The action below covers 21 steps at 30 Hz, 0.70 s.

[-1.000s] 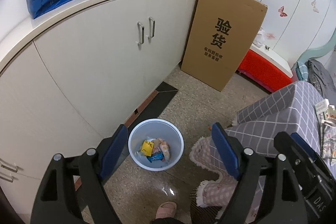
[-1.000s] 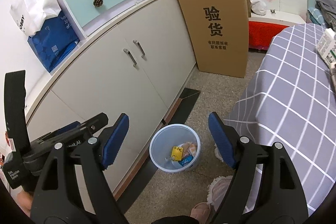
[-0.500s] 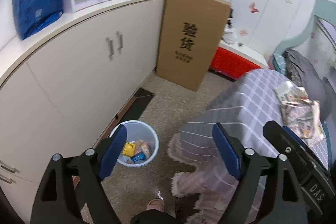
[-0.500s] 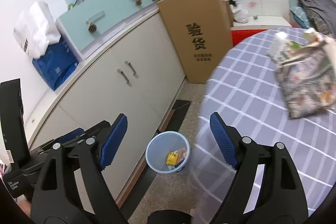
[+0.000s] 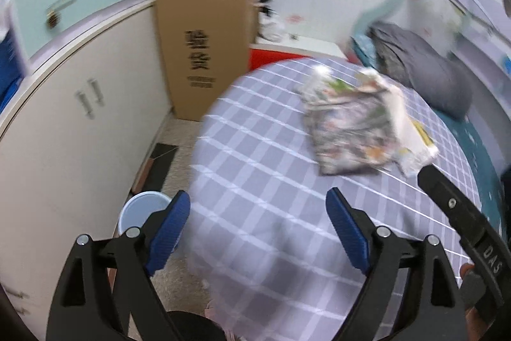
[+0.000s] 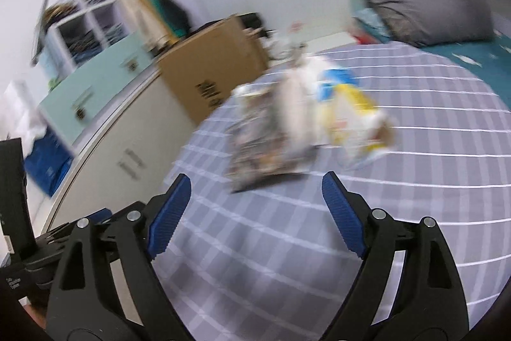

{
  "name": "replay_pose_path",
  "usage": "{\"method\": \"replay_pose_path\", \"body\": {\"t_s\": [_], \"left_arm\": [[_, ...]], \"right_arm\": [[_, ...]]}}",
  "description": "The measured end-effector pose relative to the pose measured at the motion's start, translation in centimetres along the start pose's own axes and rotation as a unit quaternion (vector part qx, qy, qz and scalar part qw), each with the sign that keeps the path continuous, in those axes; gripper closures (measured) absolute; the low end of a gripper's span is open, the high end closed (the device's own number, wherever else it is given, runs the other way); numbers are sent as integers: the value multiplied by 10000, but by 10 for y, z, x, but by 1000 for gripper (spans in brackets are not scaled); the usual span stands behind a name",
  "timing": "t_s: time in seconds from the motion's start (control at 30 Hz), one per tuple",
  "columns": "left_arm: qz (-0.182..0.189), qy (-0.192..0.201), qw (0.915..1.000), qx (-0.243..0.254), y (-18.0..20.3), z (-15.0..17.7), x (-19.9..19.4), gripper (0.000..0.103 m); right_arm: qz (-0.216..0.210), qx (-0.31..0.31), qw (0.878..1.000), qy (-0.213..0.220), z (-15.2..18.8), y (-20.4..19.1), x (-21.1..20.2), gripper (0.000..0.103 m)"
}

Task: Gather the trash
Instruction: 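Move both tools back to the table toward the newspaper bag and carton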

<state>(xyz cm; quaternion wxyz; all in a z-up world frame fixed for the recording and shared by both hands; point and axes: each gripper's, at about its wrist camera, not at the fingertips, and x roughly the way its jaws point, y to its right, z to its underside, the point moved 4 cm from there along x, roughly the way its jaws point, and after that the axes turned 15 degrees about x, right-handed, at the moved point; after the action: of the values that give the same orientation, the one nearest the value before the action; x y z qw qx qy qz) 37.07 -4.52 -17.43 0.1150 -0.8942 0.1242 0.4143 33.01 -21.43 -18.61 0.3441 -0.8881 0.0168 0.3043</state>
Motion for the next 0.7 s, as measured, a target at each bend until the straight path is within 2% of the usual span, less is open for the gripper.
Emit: {"method": "replay_pose_path", "body": {"t_s": [0.2, 0.33, 0.5, 0.7], "left_arm": [[283, -99, 9982, 522, 72, -20, 24, 18], [280, -69, 9960, 846, 106, -35, 35, 18], [111, -42, 9932, 1161, 132, -55, 52, 18], [-146, 11, 9906, 1363, 144, -72, 73, 18]], "right_arm": [[284, 483, 9984, 47, -23, 64, -9, 20], [397, 652, 9971, 18, -32, 96, -12, 20], [458, 811, 9956, -41, -42, 121, -13, 19], [477, 916, 9946, -121, -53, 133, -7, 18]]}}
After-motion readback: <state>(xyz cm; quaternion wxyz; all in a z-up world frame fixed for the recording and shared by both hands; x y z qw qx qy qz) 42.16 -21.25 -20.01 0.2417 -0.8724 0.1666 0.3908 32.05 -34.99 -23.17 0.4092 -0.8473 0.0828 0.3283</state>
